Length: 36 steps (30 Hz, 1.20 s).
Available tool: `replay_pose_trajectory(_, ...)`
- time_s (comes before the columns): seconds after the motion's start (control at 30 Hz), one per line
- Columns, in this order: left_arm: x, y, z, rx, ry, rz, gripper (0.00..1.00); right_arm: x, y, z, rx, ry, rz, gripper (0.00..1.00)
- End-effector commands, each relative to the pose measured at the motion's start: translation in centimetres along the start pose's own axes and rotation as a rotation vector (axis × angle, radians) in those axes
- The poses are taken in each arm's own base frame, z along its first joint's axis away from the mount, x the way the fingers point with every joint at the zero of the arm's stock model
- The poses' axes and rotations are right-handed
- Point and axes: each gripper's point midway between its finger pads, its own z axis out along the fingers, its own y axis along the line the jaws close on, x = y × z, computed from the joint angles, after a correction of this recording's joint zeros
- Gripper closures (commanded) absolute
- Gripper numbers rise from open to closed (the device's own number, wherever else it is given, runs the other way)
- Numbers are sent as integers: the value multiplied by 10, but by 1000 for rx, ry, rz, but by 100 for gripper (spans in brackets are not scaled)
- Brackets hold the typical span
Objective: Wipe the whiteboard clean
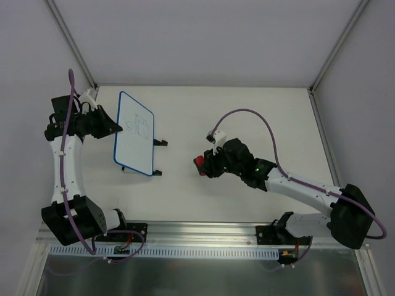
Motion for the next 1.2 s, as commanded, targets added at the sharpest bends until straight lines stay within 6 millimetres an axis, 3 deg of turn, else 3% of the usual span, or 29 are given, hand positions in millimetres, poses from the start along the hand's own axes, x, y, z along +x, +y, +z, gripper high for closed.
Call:
replay_pose_trajectory(0.0,-13,-19,-13,79,-21,71,100,-7,4,-7,-21,-23,-17,96)
replay_pose_trajectory(0.27,7,-17,1,138,67,42,100,-7,4,-4,-25,-14,-34,96)
replay_pose_trajectory(0.4,22,-2,17,100,129,42,100,-12,6,-2,-37,-17,-52,96)
replay_pose_trajectory(0.57,29,12,28,57,166,65,100,-21,10,2,-50,-25,-70,96)
replay_pose_trajectory(0.73,38,10,38,81,208,95,100,-37,16,12,-66,-41,-103,96)
replay_pose_trajectory(0.97,68,15,49,69,291,123,100,-86,31,54,-104,-149,-74,97)
replay_pose_trajectory(1.07,79,18,50,63,316,103,100,-105,38,88,-103,-189,-21,97)
replay_pose_trajectory(1.1,80,21,51,45,319,94,100,-94,33,110,-71,-163,-1,97)
replay_pose_trajectory(1.13,81,19,51,49,323,92,100,-113,39,119,-78,-205,6,98)
replay_pose_trajectory(1.17,80,18,52,53,322,89,100,-115,40,130,-84,-206,13,98)
